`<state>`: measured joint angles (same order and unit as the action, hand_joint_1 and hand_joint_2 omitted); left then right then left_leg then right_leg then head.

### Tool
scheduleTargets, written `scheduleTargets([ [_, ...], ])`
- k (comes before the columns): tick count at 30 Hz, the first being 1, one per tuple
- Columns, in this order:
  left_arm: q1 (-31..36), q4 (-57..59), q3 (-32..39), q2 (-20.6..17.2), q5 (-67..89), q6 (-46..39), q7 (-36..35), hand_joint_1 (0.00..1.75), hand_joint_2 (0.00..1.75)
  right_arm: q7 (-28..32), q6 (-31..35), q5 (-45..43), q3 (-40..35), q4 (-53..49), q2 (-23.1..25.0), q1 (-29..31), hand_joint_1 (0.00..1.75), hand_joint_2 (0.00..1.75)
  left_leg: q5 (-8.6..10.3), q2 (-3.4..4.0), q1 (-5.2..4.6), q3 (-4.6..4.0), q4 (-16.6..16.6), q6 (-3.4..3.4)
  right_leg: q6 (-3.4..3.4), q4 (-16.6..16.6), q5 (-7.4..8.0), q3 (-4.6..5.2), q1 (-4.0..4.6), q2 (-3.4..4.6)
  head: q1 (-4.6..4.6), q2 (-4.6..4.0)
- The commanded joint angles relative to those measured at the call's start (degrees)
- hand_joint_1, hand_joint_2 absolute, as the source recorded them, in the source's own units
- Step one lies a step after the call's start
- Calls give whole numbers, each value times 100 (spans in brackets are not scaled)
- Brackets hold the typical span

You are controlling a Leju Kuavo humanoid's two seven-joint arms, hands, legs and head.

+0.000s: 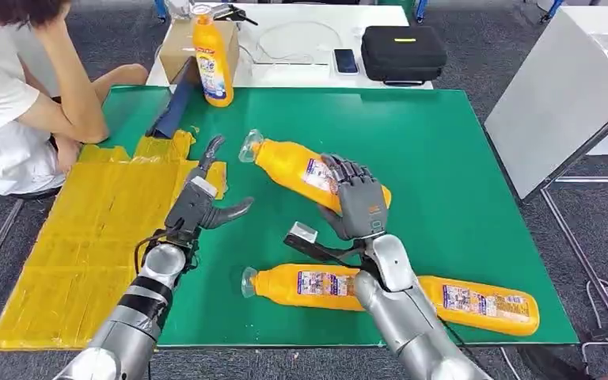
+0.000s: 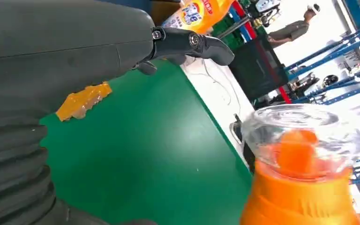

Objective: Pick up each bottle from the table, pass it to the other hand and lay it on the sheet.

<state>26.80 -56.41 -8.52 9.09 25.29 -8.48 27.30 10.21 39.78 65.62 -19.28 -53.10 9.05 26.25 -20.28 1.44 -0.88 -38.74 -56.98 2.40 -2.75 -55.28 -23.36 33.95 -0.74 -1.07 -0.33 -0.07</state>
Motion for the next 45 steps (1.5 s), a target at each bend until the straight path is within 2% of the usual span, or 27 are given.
scheduleTargets([
  [1,172,40,-88,-107,-29,12,-86,0,175,186,22,-82,699,-679,174,-261,175,175,-6,-11,5,10,-3,-13,8,-2,-6,-10,2,1,-2,0],
  [3,181,47,-58,-96,-85,57,-128,0,175,354,22,-173,854,-826,241,-359,175,175,-7,-13,5,12,-3,-14,8,-3,-7,-13,2,1,0,0],
  [5,255,182,0,-86,-602,805,-294,0,175,664,22,-522,915,-1011,327,-506,175,175,-10,-13,7,16,-5,-17,10,-4,-10,-17,2,2,-2,0],
  [7,327,294,-4,-123,-1118,1461,-302,0,175,769,-39,-1101,645,-1048,271,-551,175,175,-12,-14,8,18,-6,-18,11,-5,-11,-19,4,1,-2,0],
  [10,341,235,-149,-147,-1645,2162,-326,0,175,962,-408,-1794,343,-1190,288,-635,175,175,-5,-8,5,8,-1,-12,7,0,-4,-8,2,4,-2,0],
  [21,307,-281,-708,-119,-2025,2209,-510,0,175,1005,-635,-2041,-140,-310,495,-471,175,175,-18,-10,11,29,-10,-23,14,-6,-14,-28,6,10,0,0],
  [30,306,-288,-729,-136,-2083,2142,-516,0,175,976,-736,-1979,-292,32,567,-373,175,175,-12,-5,9,21,-4,-17,11,-1,-8,-20,5,9,-2,0],
  [32,346,-171,-771,-123,-2143,2123,-514,0,175,967,-794,-1861,-539,361,686,-282,175,175,-8,-5,8,15,-2,-14,9,1,-5,-16,4,8,0,0],
  [45,406,-91,-838,-101,-2267,2229,-492,0,175,1026,-852,-1863,-744,592,767,-187,175,175,-12,-6,8,21,-5,-17,11,-3,-9,-20,3,9,-2,0],
])
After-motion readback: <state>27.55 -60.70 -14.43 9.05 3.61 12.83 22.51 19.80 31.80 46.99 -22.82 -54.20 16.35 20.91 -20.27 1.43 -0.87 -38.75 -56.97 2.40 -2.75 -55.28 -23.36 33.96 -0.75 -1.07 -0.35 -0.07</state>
